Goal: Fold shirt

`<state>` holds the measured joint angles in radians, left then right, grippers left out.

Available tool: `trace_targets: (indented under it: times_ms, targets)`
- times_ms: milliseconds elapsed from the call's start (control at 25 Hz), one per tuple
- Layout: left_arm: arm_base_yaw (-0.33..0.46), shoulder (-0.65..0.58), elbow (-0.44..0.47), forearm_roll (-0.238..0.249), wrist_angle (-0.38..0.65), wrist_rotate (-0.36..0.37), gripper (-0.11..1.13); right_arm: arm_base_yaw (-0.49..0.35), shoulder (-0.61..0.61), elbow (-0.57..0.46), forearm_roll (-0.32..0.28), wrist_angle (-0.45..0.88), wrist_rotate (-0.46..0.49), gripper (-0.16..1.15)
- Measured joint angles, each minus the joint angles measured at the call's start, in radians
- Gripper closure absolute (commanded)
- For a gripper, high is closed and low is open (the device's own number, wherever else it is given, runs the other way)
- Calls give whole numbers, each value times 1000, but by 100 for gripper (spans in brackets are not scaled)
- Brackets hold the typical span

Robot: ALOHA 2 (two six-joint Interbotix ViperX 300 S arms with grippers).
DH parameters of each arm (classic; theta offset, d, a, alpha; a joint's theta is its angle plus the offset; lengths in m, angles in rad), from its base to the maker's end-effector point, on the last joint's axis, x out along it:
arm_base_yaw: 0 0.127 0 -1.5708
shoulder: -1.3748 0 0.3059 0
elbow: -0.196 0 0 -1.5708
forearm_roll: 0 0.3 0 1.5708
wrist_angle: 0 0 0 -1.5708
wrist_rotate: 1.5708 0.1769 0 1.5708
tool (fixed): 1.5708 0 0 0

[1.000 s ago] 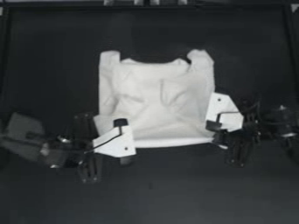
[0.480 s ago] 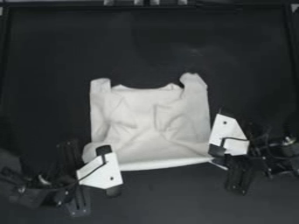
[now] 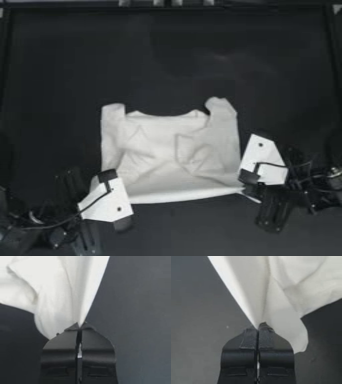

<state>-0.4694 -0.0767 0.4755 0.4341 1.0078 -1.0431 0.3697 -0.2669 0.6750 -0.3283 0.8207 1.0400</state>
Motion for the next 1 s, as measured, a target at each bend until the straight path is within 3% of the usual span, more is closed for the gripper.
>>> trace_targets:
  times_ms: [240, 560, 720, 1000]
  targets:
    - [54, -51, -9, 2, 15, 35, 98, -51, -23, -14, -15, 44, -2, 92]
    - [250, -115, 35, -8, 3, 94, 99, -186, -54, -6, -41, 46, -29, 92]
    - [365, -140, 75, -48, -60, 163, 99, -295, -69, 29, -40, 20, -92, 92]
    - [537, -140, 135, -120, -178, 310, 99, -474, -69, 71, 14, -75, -198, 92]
